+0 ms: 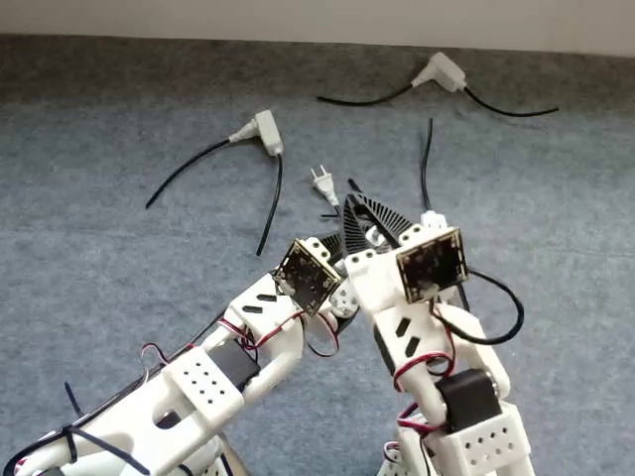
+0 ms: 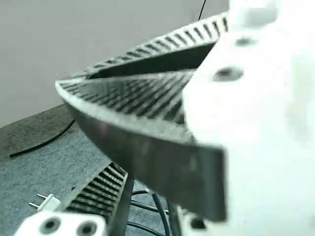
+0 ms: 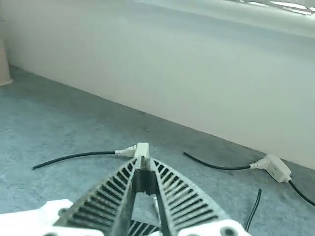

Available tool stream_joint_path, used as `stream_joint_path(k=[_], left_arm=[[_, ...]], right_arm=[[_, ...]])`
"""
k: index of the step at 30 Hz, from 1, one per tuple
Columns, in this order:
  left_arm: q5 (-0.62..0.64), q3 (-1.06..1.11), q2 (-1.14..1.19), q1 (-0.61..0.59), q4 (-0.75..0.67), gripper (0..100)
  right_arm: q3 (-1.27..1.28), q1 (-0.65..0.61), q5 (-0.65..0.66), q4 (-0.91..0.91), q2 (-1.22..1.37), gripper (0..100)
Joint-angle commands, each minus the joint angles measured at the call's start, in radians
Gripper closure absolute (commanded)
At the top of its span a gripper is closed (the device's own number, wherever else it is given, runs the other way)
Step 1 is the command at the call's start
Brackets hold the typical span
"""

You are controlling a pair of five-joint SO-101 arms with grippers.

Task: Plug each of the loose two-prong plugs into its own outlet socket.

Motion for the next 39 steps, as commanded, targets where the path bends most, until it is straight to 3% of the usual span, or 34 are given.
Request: stream_joint_path(k=[1,12,19,23,26,29,34,39], left_arm=[[0.012,-0.012,-0.03,0.008,-0.025,99],[0.009,-0.012,-0.047,0.012,-0.026,99],[0.009,0.085,-0.3,0.01,-0.018,99],[0.009,0.131,-0.441,0.008,0.0,99],[0.009,0.113,-0.473,0.008,0.094,99],[0.008,0.088,-0.453,0.007,0.13,99],[0.008,0.068,-0.34,0.007,0.127,99],[0.008,-0.004,-0.15,0.007,0.092,99]], right_arm=[[0.102,0.071,-0.011,-0.157,-0.002,98.4],[0.3,0.266,-0.003,-0.349,0.001,99.1],[0.306,0.397,-0.008,-0.387,0.022,99.1],[0.262,0.458,-0.009,-0.45,0.199,99.1],[0.137,0.506,-0.011,-0.449,0.383,99.1],[-0.004,0.585,-0.1,-0.444,0.518,99.1],[-0.292,0.656,-0.221,-0.193,0.561,99.1],[-0.547,0.536,-0.295,0.081,0.561,99.1]])
